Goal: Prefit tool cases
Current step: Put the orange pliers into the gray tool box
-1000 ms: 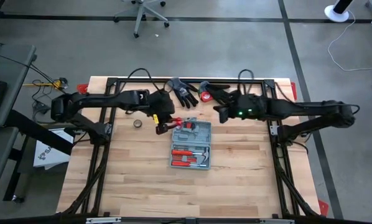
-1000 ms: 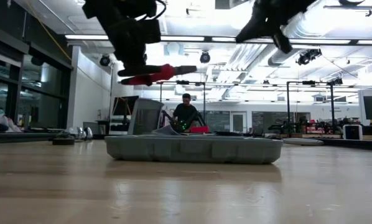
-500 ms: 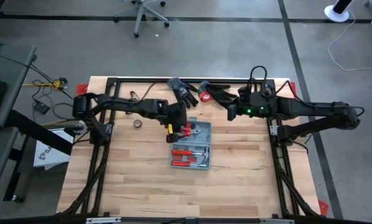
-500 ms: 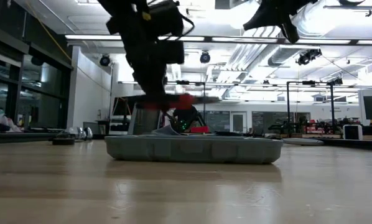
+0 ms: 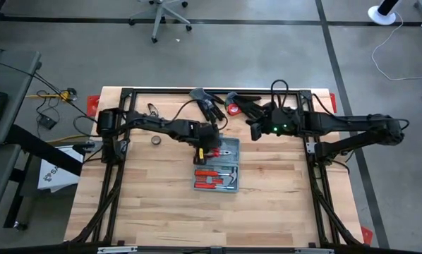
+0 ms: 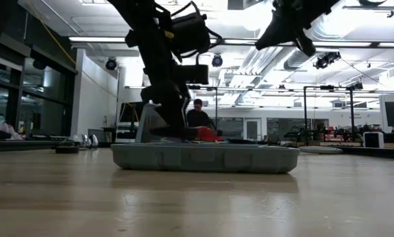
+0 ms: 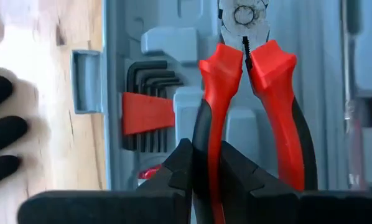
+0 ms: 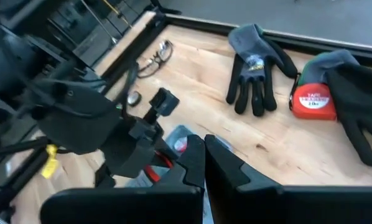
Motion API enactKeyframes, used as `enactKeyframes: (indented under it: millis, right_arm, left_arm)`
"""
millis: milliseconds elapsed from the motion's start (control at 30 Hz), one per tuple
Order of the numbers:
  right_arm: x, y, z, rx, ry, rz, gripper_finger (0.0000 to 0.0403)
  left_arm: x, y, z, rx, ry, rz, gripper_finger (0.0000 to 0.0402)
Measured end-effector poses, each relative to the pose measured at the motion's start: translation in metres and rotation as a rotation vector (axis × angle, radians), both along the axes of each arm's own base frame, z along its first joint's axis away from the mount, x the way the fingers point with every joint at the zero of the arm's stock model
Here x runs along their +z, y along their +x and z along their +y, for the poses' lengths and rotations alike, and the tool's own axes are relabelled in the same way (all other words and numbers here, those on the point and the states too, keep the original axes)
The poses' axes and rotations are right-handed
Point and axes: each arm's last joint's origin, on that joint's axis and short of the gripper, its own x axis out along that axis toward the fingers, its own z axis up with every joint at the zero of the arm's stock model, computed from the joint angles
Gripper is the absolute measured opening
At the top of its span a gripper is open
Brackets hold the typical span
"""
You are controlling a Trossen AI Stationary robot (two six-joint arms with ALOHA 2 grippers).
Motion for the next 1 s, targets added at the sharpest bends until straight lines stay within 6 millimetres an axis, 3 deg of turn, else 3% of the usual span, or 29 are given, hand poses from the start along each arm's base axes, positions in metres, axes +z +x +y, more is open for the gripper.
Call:
enactKeyframes:
  millis: [300,667,1000]
  right_arm:
    - [-0.014,0.012,0.000,0.001,0.026,0.059,0.0000]
    - [-0.015,0.013,0.000,-0.003,0.031,0.057,0.0000]
    - [-0.015,0.013,0.000,0.006,0.038,0.057,0.0000]
  left_arm:
    - [0.001,0.004,-0.004,-0.012,-0.005,-0.037,0.0035]
    - [-0.016,0.006,-0.004,0.005,-0.036,0.010,0.0035]
    - [-0.018,0.006,-0.004,0.006,-0.039,0.018,0.0035]
